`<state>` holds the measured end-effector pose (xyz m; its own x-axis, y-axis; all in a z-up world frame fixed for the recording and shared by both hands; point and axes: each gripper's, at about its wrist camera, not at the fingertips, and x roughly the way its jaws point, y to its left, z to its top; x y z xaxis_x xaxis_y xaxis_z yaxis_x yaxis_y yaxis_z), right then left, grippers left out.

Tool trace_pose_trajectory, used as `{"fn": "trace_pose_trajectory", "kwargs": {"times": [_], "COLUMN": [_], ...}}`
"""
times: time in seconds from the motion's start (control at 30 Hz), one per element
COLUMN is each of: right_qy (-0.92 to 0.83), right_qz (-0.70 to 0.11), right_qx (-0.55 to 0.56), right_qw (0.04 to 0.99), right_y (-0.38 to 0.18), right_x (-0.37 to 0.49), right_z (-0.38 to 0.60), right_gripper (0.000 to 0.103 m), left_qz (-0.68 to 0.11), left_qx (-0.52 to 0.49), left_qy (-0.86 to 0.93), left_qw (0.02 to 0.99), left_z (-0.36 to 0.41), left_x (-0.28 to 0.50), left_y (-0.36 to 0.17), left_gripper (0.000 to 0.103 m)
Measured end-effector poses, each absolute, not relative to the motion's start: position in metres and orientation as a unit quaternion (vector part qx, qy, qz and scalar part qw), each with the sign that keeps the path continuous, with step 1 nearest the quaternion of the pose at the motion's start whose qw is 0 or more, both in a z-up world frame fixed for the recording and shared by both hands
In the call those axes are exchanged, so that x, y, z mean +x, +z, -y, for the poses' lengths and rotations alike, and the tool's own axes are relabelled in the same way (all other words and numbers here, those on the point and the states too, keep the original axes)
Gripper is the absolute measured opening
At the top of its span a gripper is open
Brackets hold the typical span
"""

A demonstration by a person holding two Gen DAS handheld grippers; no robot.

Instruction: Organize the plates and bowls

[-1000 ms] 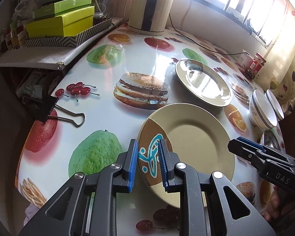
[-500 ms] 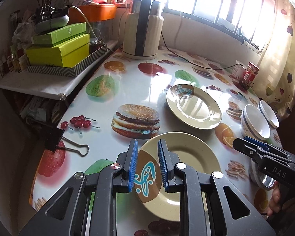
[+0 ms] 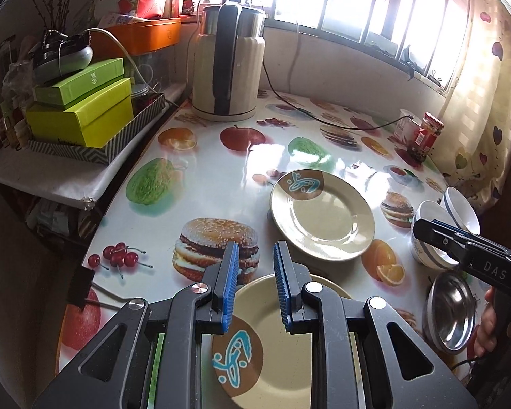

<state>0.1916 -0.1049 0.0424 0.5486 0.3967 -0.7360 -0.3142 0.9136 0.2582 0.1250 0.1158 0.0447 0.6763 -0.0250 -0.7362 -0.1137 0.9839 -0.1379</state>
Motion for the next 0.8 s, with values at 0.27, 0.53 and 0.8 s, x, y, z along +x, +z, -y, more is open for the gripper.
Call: {"fn": "trace_pose_trajectory", "kwargs": {"times": [0.27, 0.53, 0.8], "right_qy": [0.215, 0.214, 0.208], "right_qz": [-0.439, -0.470, -0.494], "right_qx": [0.021, 0.033, 0.047], "right_qw": [0.872, 0.856, 0.843], "right_y": [0.040, 0.020, 0.004], "right_x": [0.225, 0.256, 0.282], "right_z": [0.097, 0.097, 0.095], "right_gripper": [0.046, 0.061, 0.061], "left_qz": [-0.422, -0.453, -0.481], "left_qx": [-0.087, -0.106, -0.134], "left_qy": [0.025, -0.011, -0.047], "left_qw": [0.902, 0.885, 0.865], "left_z": [-0.118, -0.119, -0.117], "left_x": [0.160, 0.192, 0.226], "left_y": [0.043, 0.024, 0.004], "left_gripper": [0.022, 0.022, 0.022]}}
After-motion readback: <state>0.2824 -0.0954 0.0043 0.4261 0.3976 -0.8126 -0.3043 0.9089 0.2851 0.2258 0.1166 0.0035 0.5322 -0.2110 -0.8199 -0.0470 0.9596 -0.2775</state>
